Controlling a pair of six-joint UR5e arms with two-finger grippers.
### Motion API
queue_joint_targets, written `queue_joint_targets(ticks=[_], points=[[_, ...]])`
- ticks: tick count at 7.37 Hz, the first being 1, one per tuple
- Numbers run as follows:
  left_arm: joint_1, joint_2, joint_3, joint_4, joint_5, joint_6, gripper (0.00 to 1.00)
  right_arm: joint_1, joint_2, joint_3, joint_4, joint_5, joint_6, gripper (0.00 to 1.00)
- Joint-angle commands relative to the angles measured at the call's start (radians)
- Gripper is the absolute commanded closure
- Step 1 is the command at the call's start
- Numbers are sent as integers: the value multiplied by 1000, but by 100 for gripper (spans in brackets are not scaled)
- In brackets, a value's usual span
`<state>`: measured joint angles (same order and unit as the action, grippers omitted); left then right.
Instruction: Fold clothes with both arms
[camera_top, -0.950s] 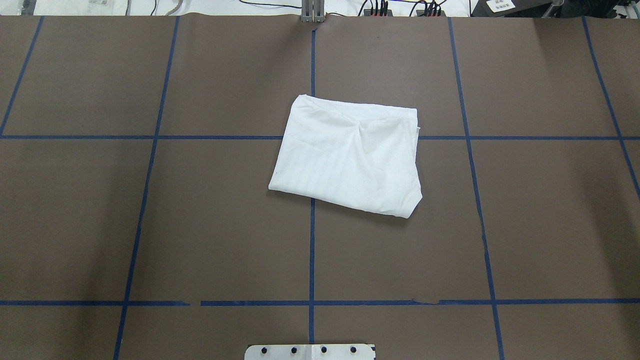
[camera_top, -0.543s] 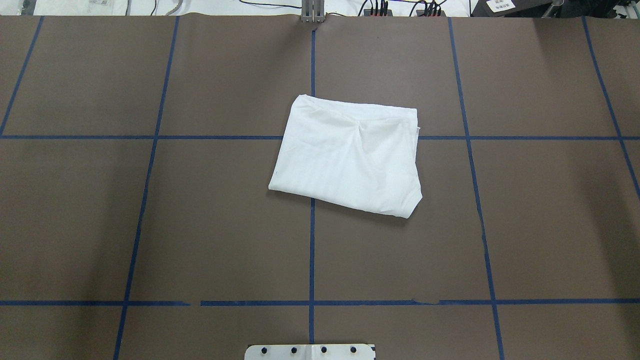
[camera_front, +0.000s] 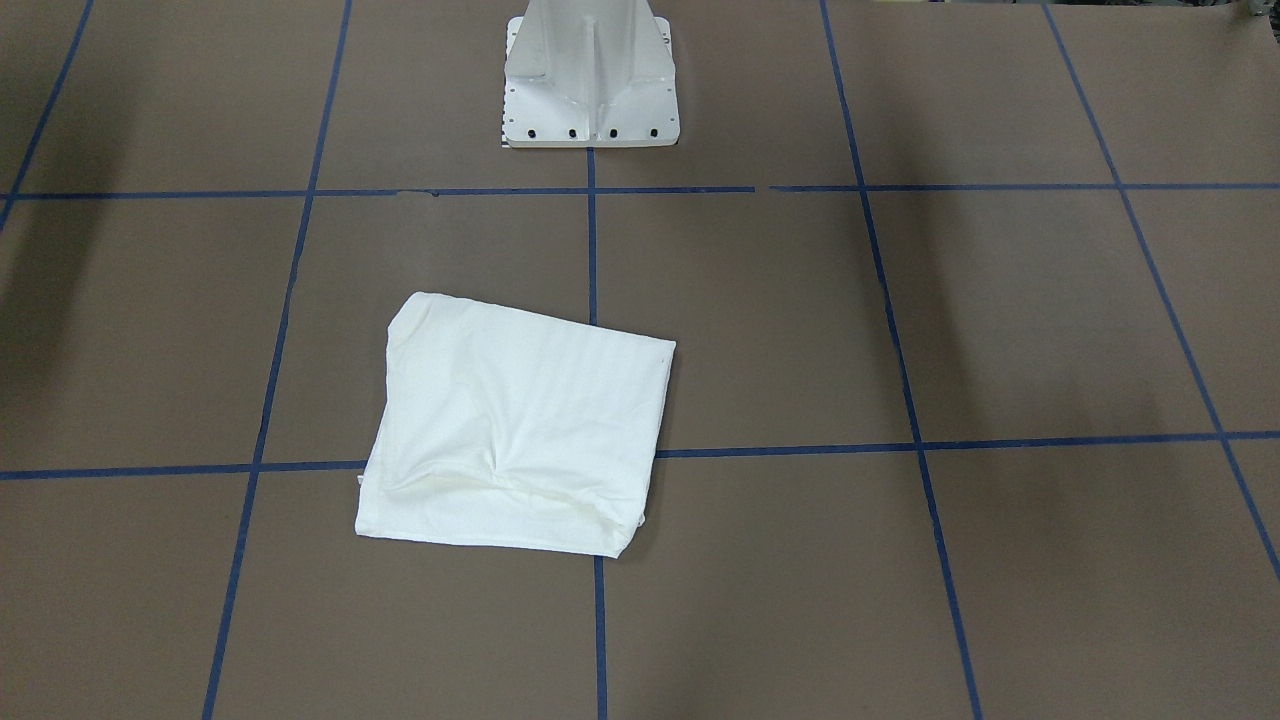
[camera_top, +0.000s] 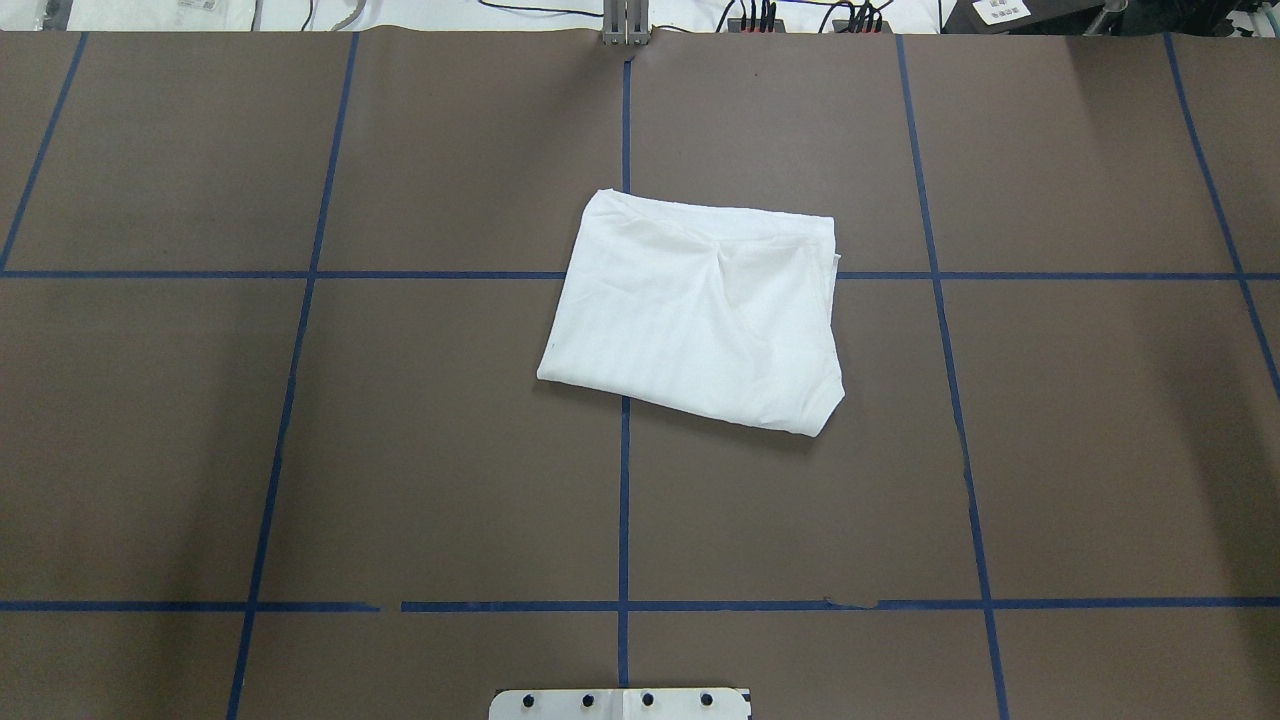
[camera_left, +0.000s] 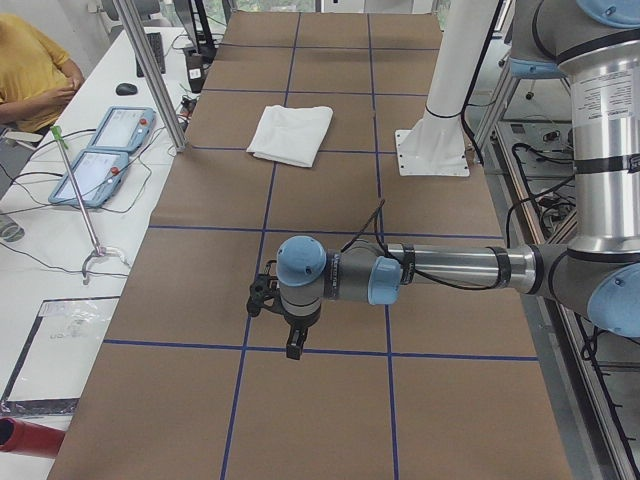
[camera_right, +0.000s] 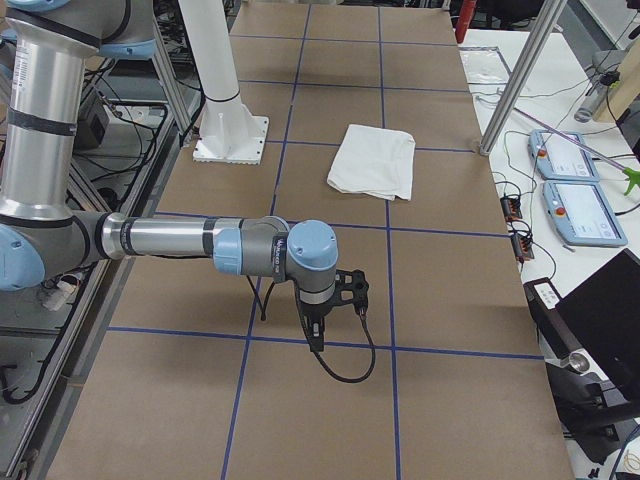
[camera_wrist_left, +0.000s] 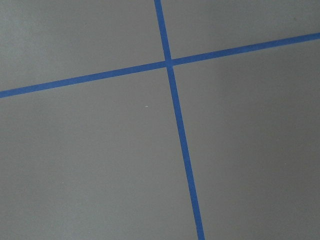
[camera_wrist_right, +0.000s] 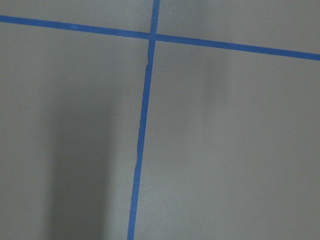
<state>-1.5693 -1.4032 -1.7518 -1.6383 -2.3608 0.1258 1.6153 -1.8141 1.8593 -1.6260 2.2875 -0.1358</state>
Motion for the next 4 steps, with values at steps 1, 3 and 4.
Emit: queue_joint_targets(ticks=[1, 3, 4], points=[[0, -2, 0, 0, 0, 0, 0, 0, -1, 0, 0, 1, -4, 0], [0, -3, 2, -18, 0, 0, 0, 0, -1, 1, 0, 9, -4, 0], [0, -3, 2, -21, 2, -2, 0, 0, -1, 0, -2, 13, -4, 0]])
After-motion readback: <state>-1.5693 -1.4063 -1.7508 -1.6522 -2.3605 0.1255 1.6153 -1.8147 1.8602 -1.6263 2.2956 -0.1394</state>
